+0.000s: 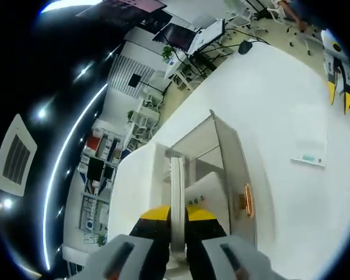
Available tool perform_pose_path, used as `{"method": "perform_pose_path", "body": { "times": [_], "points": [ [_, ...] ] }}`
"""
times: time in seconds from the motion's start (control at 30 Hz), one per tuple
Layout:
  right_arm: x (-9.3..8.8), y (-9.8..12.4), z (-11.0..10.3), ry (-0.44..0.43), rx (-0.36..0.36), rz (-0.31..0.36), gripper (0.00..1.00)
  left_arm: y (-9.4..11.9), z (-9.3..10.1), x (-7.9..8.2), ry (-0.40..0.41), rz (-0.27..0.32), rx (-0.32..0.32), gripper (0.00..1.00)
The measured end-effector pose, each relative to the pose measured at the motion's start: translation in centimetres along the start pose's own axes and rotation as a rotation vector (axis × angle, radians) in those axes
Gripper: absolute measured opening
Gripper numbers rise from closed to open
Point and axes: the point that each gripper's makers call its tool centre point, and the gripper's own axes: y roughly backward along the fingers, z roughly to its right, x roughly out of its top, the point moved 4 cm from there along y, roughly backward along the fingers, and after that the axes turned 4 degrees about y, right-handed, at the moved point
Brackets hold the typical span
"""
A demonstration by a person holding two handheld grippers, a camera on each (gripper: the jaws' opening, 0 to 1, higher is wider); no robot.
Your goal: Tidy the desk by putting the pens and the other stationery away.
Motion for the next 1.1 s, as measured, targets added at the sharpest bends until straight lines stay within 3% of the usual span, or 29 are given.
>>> {"method": "perform_pose_path", "body": {
  "times": [0.23, 0.37, 0.5, 0.83, 1.03, 1.1],
  "points": [
    [0.0, -0.1, -0.1, 0.002, -0.001, -0.005, 0.22, -0.3, -0.3, -0.9, 0.025, 0.002, 0.000, 0.09],
    [0.0, 0.0, -0.1, 0.004, -0.005, -0.007, 0.22, -0.6, -0.7, -2.7, 0.034, -0.047, 0.023, 0.09],
    [-0.2, 0.1, 0.0, 0.001, -0.010, -0.012, 0.22, -0.6, -0.9, -3.8, 0.074, -0.054, 0.028, 0.09],
    [-0.1, -0.2, -0.3, 0.000, -0.005, -0.010, 0.22, -0.6, -0.5, -3.0, 0.071, -0.038, 0.020, 0.09],
    [-0.3, 0.0, -0.1, -0.006, -0.008, -0.017, 0.22, -0.7, -1.1, -3.2, 0.260, -0.016, 0.027, 0.16],
    [-0.3, 0.1, 0.0, -0.008, -0.011, -0.014, 0.22, -0.5, -0.7, -2.8, 0.376, 0.022, 0.024, 0.23]
  ]
}}
